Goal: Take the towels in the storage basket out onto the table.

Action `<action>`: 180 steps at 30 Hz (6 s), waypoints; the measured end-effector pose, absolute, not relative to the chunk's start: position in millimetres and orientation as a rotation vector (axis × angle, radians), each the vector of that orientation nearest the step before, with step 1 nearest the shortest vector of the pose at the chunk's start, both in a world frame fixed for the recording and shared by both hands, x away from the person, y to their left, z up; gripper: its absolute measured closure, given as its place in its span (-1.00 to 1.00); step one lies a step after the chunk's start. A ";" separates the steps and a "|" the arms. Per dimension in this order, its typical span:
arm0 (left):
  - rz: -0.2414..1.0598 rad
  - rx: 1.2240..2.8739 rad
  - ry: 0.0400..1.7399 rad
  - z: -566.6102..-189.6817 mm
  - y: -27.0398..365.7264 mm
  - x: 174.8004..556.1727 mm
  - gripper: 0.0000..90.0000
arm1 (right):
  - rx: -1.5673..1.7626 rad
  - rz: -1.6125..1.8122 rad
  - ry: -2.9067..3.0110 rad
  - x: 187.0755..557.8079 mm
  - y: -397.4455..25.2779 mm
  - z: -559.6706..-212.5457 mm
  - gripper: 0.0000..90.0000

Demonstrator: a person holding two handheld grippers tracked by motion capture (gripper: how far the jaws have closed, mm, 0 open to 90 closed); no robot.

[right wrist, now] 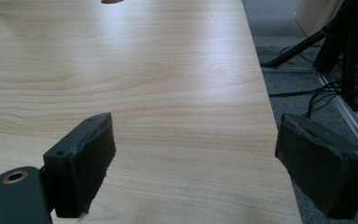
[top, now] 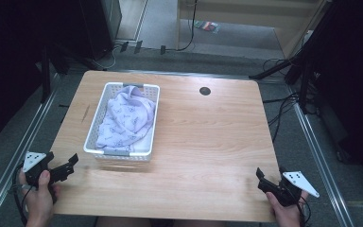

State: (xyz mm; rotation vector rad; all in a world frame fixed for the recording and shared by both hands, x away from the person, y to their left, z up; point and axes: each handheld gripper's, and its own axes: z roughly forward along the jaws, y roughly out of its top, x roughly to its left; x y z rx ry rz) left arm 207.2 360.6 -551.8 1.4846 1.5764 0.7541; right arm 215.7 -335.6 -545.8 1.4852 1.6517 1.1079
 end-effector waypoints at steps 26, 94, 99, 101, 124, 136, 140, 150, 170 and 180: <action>0.658 1.559 1.497 -524.3 360.7 199.2 -1.00 | 1.488 1.102 1.651 216.3 -336.2 -545.8 -0.72; 0.517 2.045 1.484 -406.3 257.4 346.0 -1.00 | 1.494 1.100 1.655 216.7 -336.7 -546.0 -0.72; 0.491 2.073 1.492 -403.0 245.6 362.4 -1.00 | 1.495 1.101 1.657 216.9 -336.8 -546.0 -0.72; 0.469 2.094 1.493 -402.3 241.3 368.7 -1.00 | 1.494 1.100 1.657 216.9 -336.8 -546.0 -0.72; 0.303 2.157 1.618 -440.2 220.2 414.9 -1.00 | 1.498 1.096 1.665 217.3 -336.5 -545.9 -0.72; 0.278 2.189 1.727 -483.4 209.9 431.9 -1.00 | 1.495 1.099 1.667 217.2 -336.5 -545.9 -0.72; 0.275 2.195 1.737 -489.1 206.9 433.4 -1.00 | 1.497 1.099 1.668 217.1 -336.2 -545.9 -0.72; 0.347 2.298 1.770 -509.5 194.0 437.7 -1.00 | 1.494 1.099 1.669 217.2 -336.0 -545.9 -0.71; 0.288 2.252 1.720 -520.1 201.2 433.5 -1.00 | 1.495 1.094 1.671 217.6 -335.4 -545.9 -0.71; 0.293 2.271 1.712 -514.5 200.5 431.6 -0.67 | 1.493 1.094 1.675 217.7 -335.4 -546.0 -0.71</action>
